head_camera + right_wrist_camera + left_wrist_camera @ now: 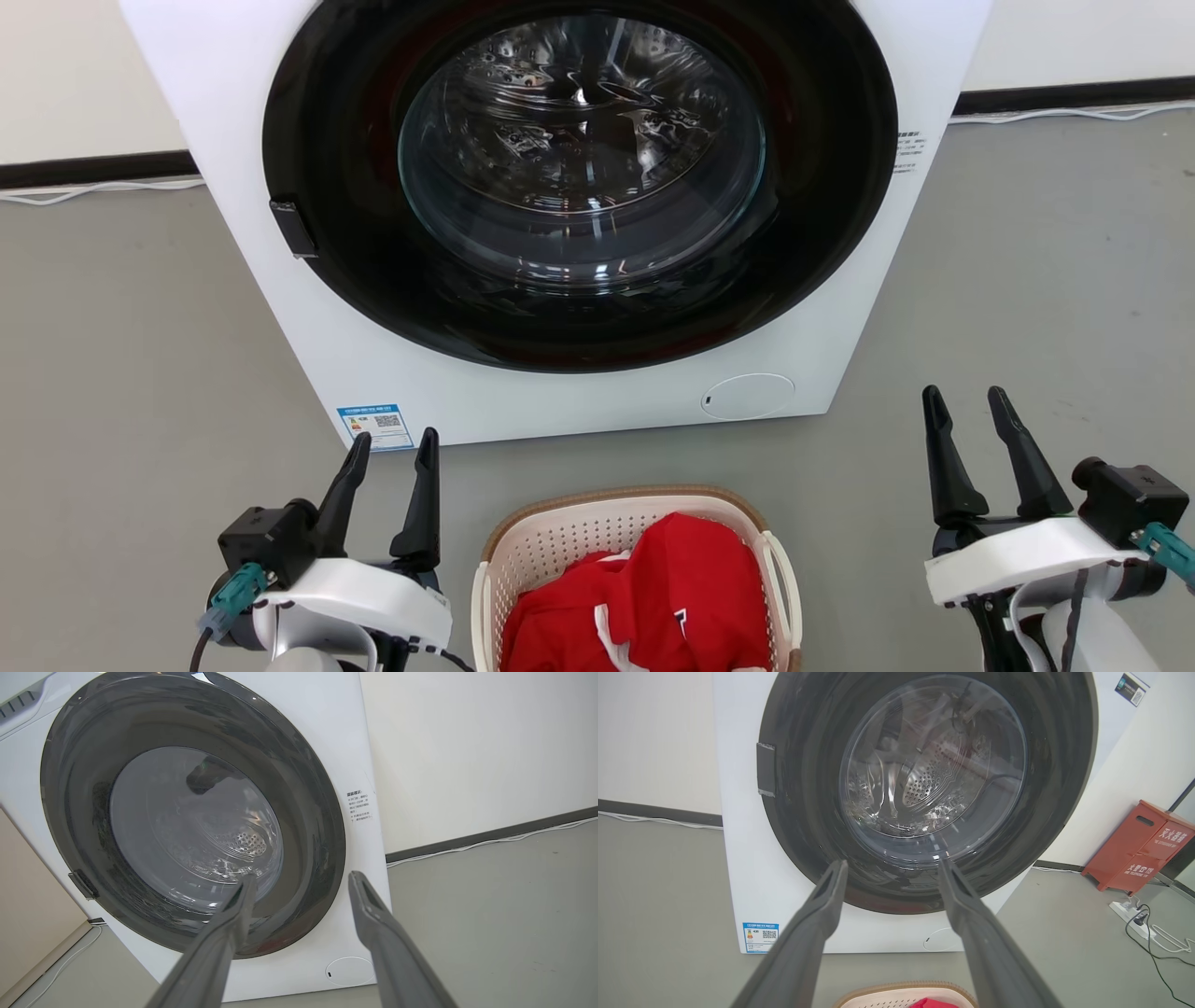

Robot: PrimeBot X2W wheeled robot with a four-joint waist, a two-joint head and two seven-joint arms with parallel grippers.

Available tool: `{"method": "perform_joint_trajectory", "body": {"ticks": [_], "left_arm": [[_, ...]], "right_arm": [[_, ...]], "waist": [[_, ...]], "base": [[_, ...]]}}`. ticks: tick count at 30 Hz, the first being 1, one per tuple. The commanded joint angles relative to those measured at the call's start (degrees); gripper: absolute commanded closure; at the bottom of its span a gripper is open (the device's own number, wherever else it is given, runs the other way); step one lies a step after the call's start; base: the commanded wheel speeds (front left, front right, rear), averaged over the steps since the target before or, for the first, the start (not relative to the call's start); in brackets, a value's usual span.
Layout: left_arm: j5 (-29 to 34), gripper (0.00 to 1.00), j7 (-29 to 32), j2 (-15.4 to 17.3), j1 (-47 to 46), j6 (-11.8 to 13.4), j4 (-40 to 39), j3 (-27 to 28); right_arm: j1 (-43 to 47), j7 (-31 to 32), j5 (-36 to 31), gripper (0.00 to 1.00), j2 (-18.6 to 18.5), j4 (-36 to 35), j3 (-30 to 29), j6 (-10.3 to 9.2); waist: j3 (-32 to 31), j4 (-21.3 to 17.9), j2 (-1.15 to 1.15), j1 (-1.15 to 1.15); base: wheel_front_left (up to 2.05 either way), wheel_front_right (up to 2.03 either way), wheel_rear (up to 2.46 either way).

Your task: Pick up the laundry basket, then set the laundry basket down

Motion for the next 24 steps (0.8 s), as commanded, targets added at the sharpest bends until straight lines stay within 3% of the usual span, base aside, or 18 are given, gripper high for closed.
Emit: {"method": "perform_joint_trajectory", "body": {"ticks": [1, 24], "left_arm": [[0.3, 0.00, -0.4, 0.4, -1.0, -0.4, -1.3, 1.8], [-0.4, 0.00, -0.4, 0.3, -1.1, -0.1, -0.7, 1.6]], "right_arm": [[-0.5, -0.6, -0.5, 0.00, -0.3, -1.9, 0.9, 0.40], [-1.4, -0.6, -1.4, 0.00, 0.1, -1.5, 1.4, 0.40]], "waist": [[0.0, -0.1, -0.01, 0.00], [0.2, -1.0, -0.01, 0.00]], "base": [[0.00, 0.00, 0.00], [0.00, 0.00, 0.00]]}}
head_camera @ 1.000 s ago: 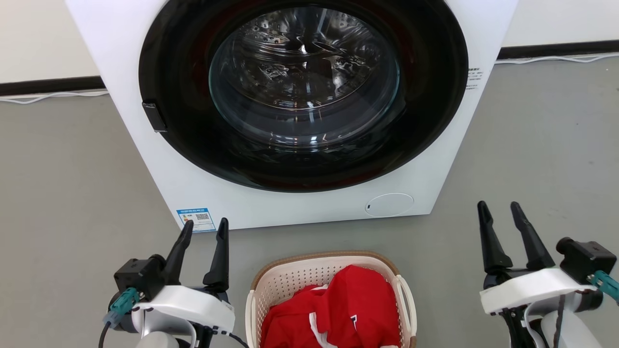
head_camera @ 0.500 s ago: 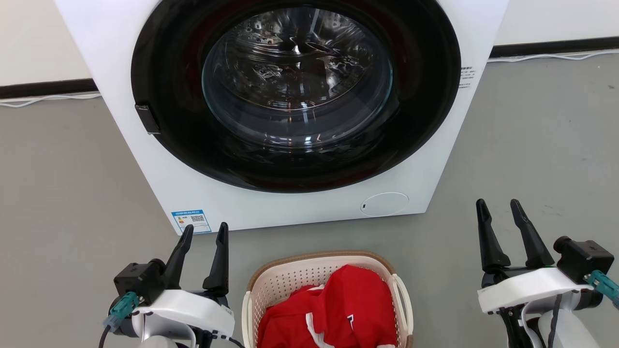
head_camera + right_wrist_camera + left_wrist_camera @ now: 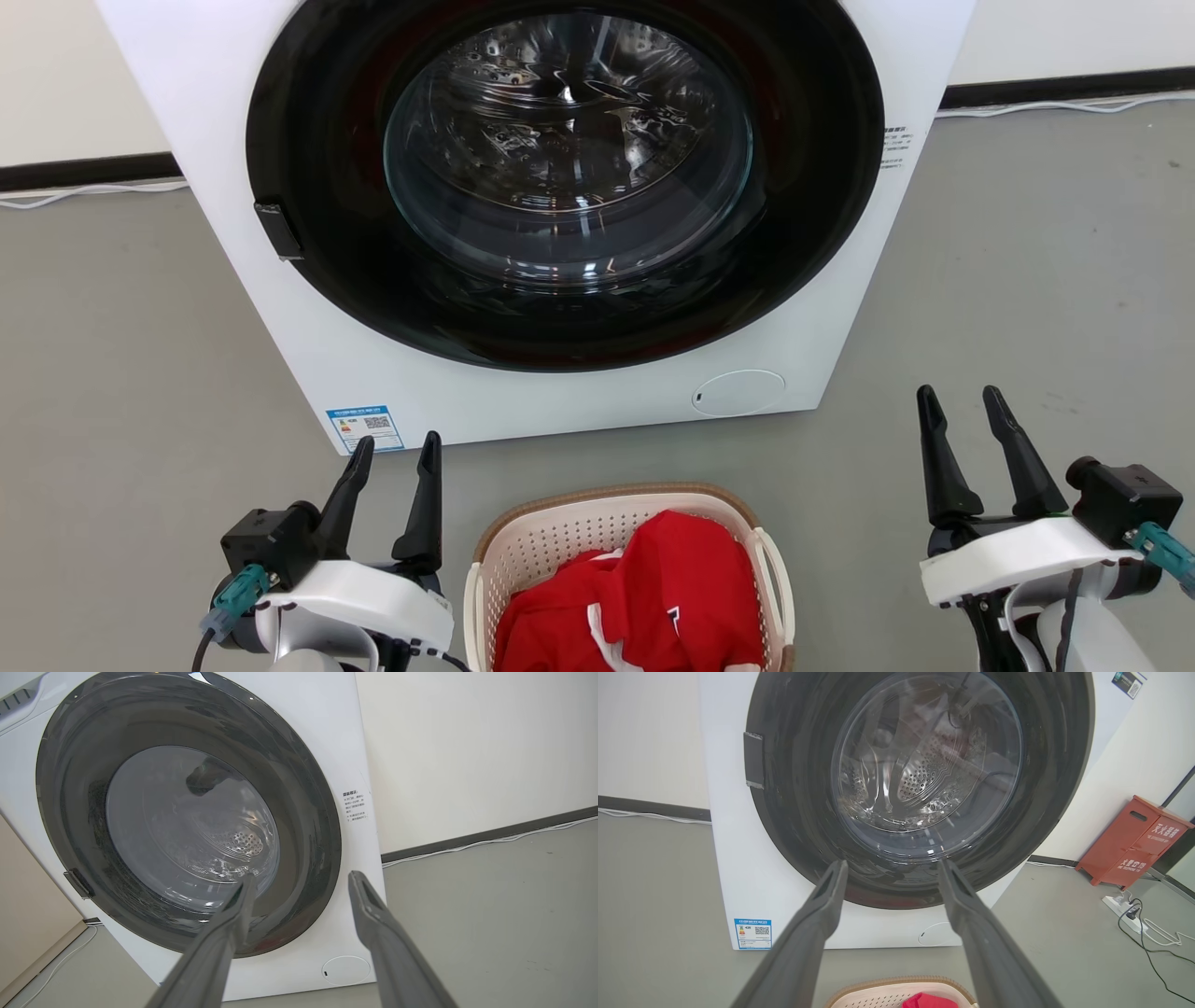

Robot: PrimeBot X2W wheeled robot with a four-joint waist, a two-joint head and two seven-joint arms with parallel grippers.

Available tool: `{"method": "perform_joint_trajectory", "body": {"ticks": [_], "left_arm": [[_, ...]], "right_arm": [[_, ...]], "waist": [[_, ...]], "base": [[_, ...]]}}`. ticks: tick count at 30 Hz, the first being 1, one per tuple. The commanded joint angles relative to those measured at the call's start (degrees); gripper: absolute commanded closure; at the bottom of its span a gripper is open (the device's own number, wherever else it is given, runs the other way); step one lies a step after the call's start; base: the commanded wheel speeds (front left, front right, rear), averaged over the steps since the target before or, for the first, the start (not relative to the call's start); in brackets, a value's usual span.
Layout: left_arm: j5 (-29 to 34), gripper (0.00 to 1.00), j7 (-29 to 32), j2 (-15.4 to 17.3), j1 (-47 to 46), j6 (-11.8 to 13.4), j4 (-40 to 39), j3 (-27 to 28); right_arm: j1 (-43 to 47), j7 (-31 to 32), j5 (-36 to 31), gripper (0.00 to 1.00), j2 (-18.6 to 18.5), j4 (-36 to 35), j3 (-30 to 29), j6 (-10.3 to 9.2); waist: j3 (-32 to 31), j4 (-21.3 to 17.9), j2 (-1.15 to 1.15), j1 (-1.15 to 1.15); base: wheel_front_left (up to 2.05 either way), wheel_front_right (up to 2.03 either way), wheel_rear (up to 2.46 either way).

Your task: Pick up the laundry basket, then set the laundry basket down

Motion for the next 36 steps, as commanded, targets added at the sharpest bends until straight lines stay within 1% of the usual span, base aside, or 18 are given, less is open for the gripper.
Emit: {"method": "perform_joint_trajectory", "body": {"ticks": [1, 11, 12, 15, 18, 22, 27, 36], "left_arm": [[-0.3, 0.00, -0.4, 0.4, -1.1, 0.3, -1.4, 1.6], [-0.2, 0.00, -0.4, 0.4, -1.1, 0.2, -0.6, 1.5], [-0.1, 1.00, 0.0, 0.0, 0.0, 0.0, 0.7, 0.0], [-0.3, 1.00, 0.1, -0.3, 0.5, 0.0, 2.6, 0.1], [-1.5, 1.00, 0.5, -0.2, 0.5, -0.1, 2.6, 0.3], [-3.7, 1.00, 1.2, -0.2, 0.5, -0.1, 2.4, 0.7], [-6.6, 1.00, 2.0, -0.2, 0.5, -0.2, 2.2, 1.2], [-12.2, 1.00, 3.6, -0.1, 0.5, -0.4, 1.8, 2.1]], "right_arm": [[-1.5, -0.6, -0.6, 0.00, -0.3, -1.3, 1.3, 0.40], [-1.8, -0.6, -0.3, 0.00, -0.3, -1.1, 2.4, 0.40], [-0.1, 0.0, 0.0, 1.00, 0.0, 0.3, 1.1, 0.00], [0.9, 0.2, 0.3, 1.00, 0.5, 1.8, 1.2, -0.02], [0.9, 0.5, 1.4, 1.00, 0.6, 1.8, 1.1, -0.01], [1.0, 1.2, 3.7, 1.00, 0.7, 1.5, 0.7, 0.00], [1.2, 2.0, 6.5, 1.00, 0.9, 1.3, 0.3, 0.02], [1.3, 3.7, 12.1, 1.00, 1.3, 0.8, -0.4, 0.05]], "waist": [[0.0, -0.1, 0.00, 0.00], [-0.2, -0.5, 0.00, 0.00], [-0.2, -0.5, 0.00, 0.00], [-0.2, -0.5, 0.00, 0.00], [-0.3, -0.5, 0.00, 0.01], [-0.5, -0.3, 0.00, 0.12], [-0.5, -0.2, 0.00, 0.01], [-0.7, 0.0, 0.00, 0.00]], "base": [[0.00, 0.00, 0.00], [0.00, 0.00, 0.00], [0.00, 0.00, 0.00], [0.00, 0.00, 0.00], [0.00, 0.00, 0.00], [0.00, 0.00, 0.00], [0.00, 0.00, 0.00], [0.00, 0.00, 0.00]]}}
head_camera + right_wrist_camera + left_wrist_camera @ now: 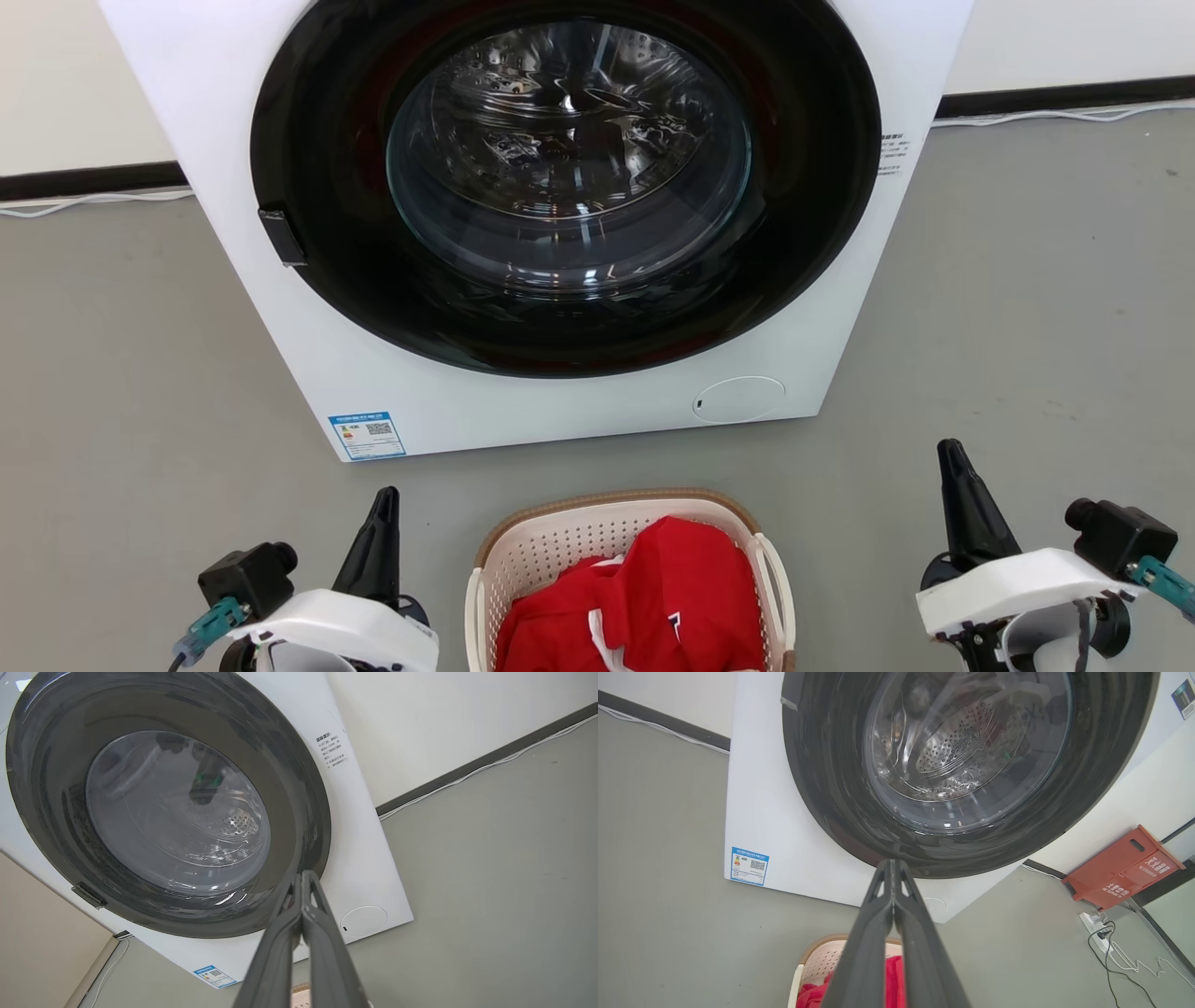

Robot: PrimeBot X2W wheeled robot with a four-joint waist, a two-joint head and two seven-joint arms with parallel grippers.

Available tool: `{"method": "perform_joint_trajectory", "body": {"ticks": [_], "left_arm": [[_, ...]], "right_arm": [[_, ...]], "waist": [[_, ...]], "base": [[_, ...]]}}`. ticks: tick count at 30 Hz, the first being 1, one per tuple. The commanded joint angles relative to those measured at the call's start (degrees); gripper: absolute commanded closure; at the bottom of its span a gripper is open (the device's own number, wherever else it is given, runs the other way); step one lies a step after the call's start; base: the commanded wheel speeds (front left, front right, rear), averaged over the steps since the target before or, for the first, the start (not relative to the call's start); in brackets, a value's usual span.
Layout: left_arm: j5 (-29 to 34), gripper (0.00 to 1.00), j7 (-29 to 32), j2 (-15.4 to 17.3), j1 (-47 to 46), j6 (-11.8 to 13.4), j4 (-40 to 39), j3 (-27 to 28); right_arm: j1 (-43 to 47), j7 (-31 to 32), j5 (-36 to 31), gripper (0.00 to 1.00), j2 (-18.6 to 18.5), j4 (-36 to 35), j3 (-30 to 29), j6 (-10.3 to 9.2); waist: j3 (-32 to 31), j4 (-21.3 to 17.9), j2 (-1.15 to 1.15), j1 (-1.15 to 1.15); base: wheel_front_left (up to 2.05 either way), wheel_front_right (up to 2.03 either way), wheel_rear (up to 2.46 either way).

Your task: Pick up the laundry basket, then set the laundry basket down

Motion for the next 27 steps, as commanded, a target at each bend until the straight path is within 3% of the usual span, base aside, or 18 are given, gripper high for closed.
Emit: {"method": "perform_joint_trajectory", "body": {"ticks": [1, 27], "left_arm": [[-1.7, 1.00, 0.2, 0.2, -1.8, -0.4, -1.8, 0.8], [-15.8, 1.00, 4.5, 0.4, -1.9, -0.9, -2.8, 3.3]], "right_arm": [[-1.3, 0.5, 1.8, 1.00, -0.3, -1.9, -0.4, 0.07], [-0.8, 4.7, 15.8, 1.00, 0.7, -3.1, -2.4, 0.16]], "waist": [[0.0, 0.0, 0.00, -0.01], [-0.6, 0.6, 0.00, -0.01]], "base": [[0.00, 0.00, 0.00], [0.00, 0.00, 0.00]]}}
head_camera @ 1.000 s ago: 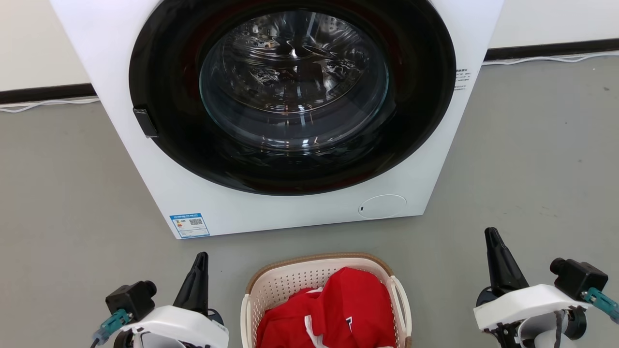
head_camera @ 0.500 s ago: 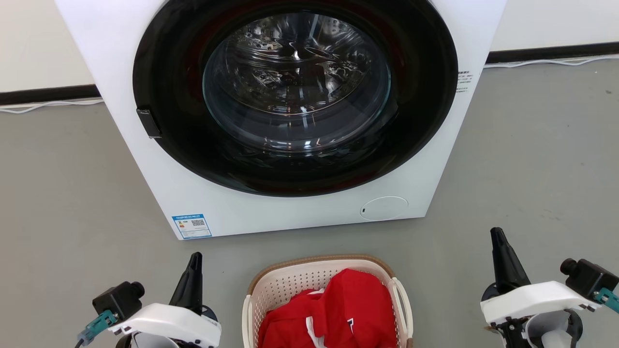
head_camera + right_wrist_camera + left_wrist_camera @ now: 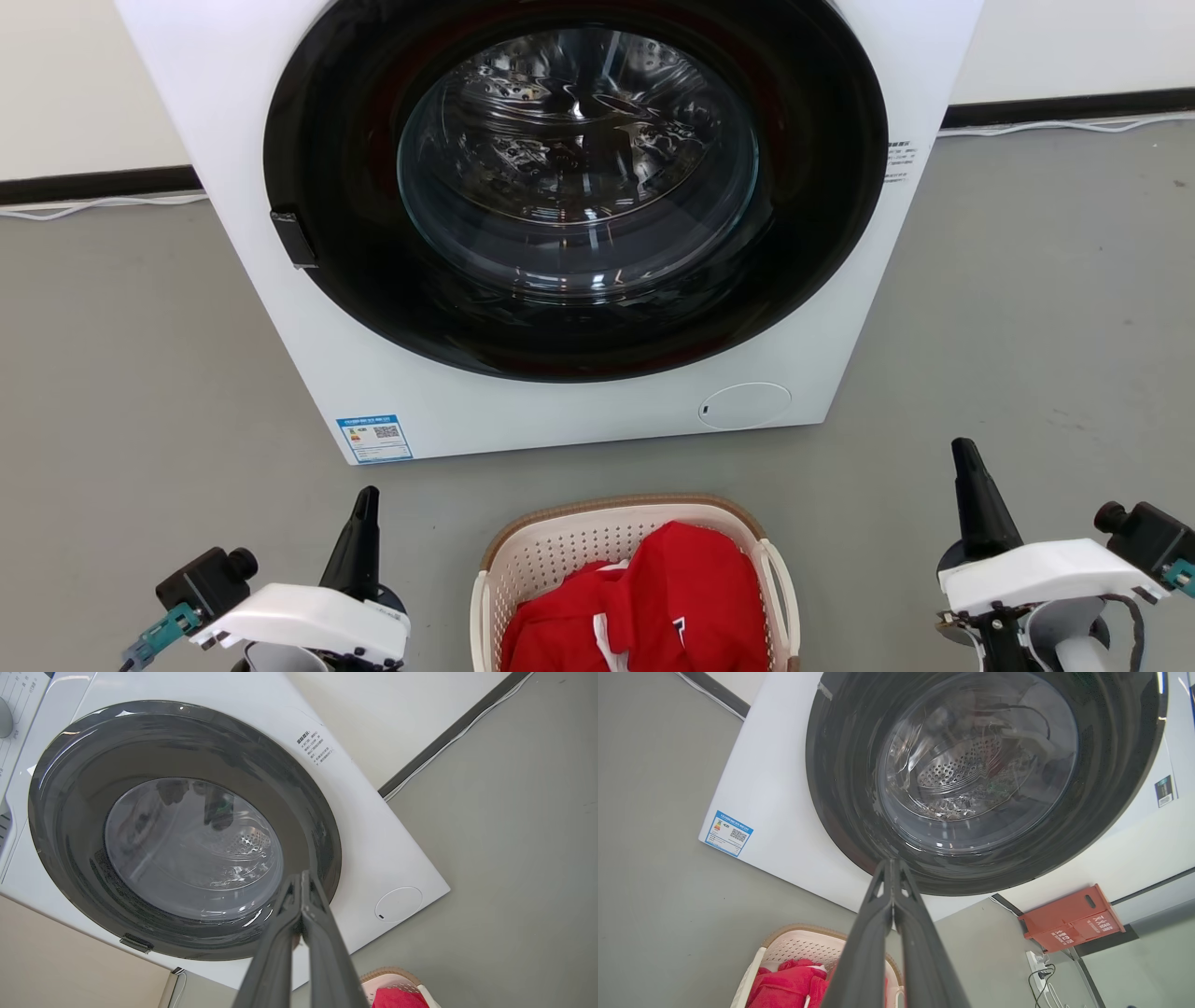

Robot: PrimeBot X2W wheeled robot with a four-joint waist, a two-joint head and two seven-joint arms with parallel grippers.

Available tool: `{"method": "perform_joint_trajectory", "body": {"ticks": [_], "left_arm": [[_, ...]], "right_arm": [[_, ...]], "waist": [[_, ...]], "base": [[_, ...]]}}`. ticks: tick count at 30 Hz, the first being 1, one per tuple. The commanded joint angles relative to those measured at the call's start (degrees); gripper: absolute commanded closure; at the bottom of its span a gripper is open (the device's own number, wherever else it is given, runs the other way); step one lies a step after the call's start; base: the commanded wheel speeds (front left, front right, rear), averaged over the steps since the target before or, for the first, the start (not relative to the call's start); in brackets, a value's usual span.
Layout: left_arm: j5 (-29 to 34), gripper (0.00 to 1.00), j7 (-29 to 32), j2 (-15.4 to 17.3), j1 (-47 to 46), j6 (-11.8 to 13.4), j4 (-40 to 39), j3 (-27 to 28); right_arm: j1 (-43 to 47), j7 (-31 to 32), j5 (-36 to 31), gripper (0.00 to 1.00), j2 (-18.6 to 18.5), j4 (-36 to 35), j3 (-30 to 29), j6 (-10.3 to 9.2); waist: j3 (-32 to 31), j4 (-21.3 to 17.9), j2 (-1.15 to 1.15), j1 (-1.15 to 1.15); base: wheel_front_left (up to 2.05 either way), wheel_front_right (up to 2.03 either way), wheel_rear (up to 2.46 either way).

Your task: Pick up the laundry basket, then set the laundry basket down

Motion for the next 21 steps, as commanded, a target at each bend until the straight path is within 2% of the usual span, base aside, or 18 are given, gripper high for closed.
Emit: {"method": "perform_joint_trajectory", "body": {"ticks": [1, 21], "left_arm": [[-1.4, 1.00, 0.4, 0.4, -1.9, -0.4, -1.8, 1.0], [-12.8, 1.00, 3.8, 0.5, -1.9, -0.8, -2.5, 3.0]], "right_arm": [[-0.9, 0.6, 1.3, 1.00, -0.3, -1.7, -0.1, 0.16], [-0.5, 4.0, 12.6, 1.00, 0.5, -2.7, -1.7, 0.23]], "waist": [[0.0, 0.0, 0.00, 0.00], [-0.5, 0.5, 0.00, 0.00]], "base": [[0.00, 0.00, 0.00], [0.00, 0.00, 0.00]]}}
